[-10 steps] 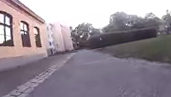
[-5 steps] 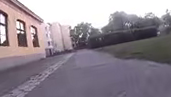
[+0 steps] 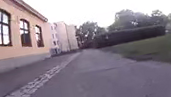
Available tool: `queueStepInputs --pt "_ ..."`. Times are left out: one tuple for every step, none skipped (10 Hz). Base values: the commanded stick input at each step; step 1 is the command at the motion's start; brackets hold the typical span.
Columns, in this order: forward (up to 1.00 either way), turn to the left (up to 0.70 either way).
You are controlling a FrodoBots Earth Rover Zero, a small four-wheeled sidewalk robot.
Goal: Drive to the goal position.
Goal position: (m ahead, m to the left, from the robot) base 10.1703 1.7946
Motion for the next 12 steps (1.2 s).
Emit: queueStepInputs --pt "1.00 0.00" --pt "1.00 0.00" --pt "1.00 0.00" --pt "1.00 0.00" --pt "1.00 0.00" --pt "1.00 0.00" --pt "1.00 0.00" --pt "1.00 0.00" --pt "1.00 0.00" --pt "1.00 0.00" --pt "1.00 0.00" --pt "1.00 0.00"
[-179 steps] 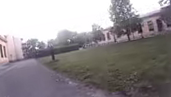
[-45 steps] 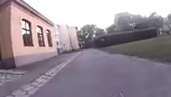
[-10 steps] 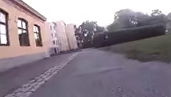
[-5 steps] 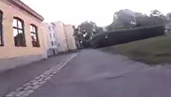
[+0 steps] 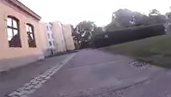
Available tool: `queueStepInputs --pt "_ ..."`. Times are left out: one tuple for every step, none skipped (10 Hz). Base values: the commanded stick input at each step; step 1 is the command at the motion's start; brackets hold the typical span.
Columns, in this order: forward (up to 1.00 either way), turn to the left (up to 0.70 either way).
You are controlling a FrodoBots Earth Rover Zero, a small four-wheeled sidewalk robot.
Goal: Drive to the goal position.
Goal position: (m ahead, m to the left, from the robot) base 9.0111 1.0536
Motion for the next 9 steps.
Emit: queueStepInputs --pt "1.00 0.00" --pt "1.00 0.00" --pt "1.00 0.00" --pt "1.00 0.00" --pt "1.00 0.00" --pt "1.00 0.00" --pt "1.00 0.00" --pt "1.00 0.00" --pt "1.00 0.00"
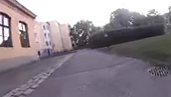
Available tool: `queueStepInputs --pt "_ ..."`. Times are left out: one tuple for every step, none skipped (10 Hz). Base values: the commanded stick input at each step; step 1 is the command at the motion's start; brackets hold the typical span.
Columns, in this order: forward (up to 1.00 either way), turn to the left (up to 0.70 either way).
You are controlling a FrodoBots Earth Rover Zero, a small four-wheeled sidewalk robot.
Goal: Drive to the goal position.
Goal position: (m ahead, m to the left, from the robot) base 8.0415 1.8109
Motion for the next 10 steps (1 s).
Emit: queueStepInputs --pt "1.00 0.00" --pt "1.00 0.00" --pt "1.00 0.00" --pt "1.00 0.00" --pt "1.00 0.00" --pt "1.00 0.00" --pt "1.00 0.00" --pt "1.00 0.00" --pt "1.00 0.00" --pt "1.00 0.00"
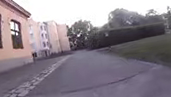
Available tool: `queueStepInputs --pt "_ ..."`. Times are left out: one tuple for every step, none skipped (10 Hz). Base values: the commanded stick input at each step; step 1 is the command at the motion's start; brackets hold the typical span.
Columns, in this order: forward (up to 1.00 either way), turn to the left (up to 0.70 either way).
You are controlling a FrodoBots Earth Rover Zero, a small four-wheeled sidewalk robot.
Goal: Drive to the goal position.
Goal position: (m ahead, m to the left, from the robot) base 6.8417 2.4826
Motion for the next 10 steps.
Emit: queueStepInputs --pt "1.00 0.00" --pt "1.00 0.00" --pt "1.00 0.00" --pt "1.00 0.00" --pt "1.00 0.00" --pt "1.00 0.00" --pt "1.00 0.00" --pt "1.00 0.14" --pt "1.00 0.27" --pt "1.00 0.27"
